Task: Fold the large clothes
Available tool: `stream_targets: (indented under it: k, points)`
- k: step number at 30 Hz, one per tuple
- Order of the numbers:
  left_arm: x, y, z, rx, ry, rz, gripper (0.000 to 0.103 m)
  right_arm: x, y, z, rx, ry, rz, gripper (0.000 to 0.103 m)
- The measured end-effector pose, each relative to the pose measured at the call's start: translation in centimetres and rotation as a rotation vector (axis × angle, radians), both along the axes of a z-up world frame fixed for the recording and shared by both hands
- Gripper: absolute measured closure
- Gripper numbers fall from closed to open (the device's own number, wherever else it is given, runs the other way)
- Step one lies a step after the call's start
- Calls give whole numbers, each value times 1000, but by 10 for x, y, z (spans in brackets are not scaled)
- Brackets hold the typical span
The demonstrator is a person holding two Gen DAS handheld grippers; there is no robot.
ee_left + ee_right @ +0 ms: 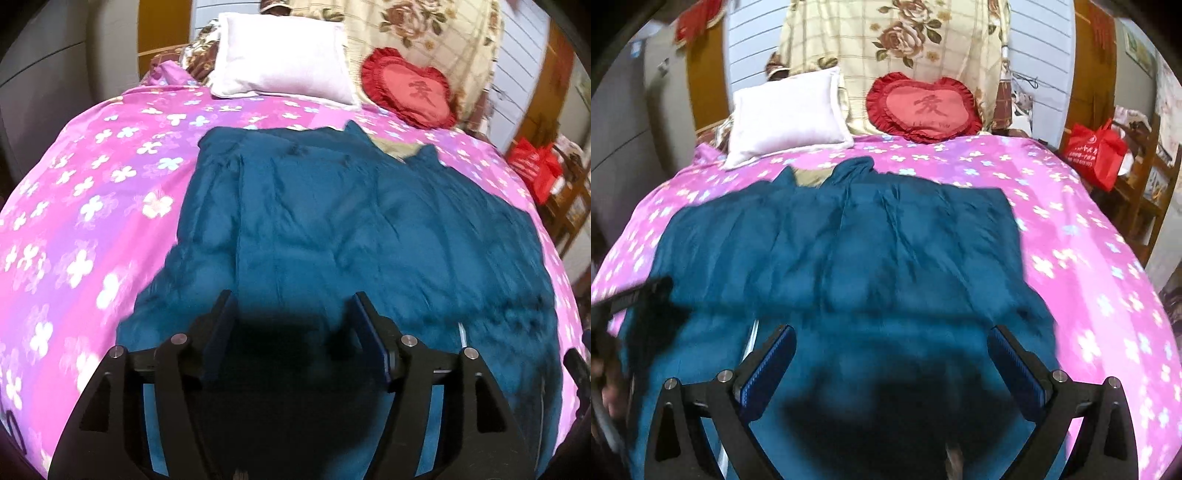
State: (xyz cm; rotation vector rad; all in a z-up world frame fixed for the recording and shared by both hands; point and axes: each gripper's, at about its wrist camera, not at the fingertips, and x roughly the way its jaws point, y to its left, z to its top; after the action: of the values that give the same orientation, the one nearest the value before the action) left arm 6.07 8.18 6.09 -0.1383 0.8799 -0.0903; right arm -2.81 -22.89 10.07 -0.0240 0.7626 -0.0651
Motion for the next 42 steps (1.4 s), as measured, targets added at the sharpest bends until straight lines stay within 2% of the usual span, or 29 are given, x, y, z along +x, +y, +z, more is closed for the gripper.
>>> stream_targets:
  k: [4,7,9,11,15,18,20,22,24,26,33,42]
  points:
    - [-34,-3,-1,66,10,-42,37,-68,-19,-1,-75,-71,-31,0]
    - [-63,2,-9,116,35,-58,37,-110,-52,-9,58,-121,-28,0]
    - [-81,8,-16,127,52,-71,37,-119,-73,-18,164,-77,-30,0]
    - [-95,10,-22,141,64,-77,37,-123,-85,-22,214,-48,-24,0]
    - [-105,3,-29,208,43,-76,33,-124,-81,-32,154,3,-31,0]
    - [-105,-2,-36,245,39,-64,29,-117,-69,-39,171,47,-10,0]
    - [-104,-3,-39,256,34,-44,25,-111,-60,-43,188,70,31,0]
    - [-104,-2,-40,252,38,-38,23,-104,-51,-52,157,114,41,0]
    - [-102,1,-41,237,48,-36,22,-94,-46,-67,109,200,39,0]
    - [-101,3,-42,220,56,-28,20,-90,-42,-74,80,234,43,0]
    - [-98,4,-43,217,65,-8,17,-92,-37,-78,39,242,12,0]
    - [-96,7,-43,211,69,6,13,-92,-37,-78,35,242,11,0]
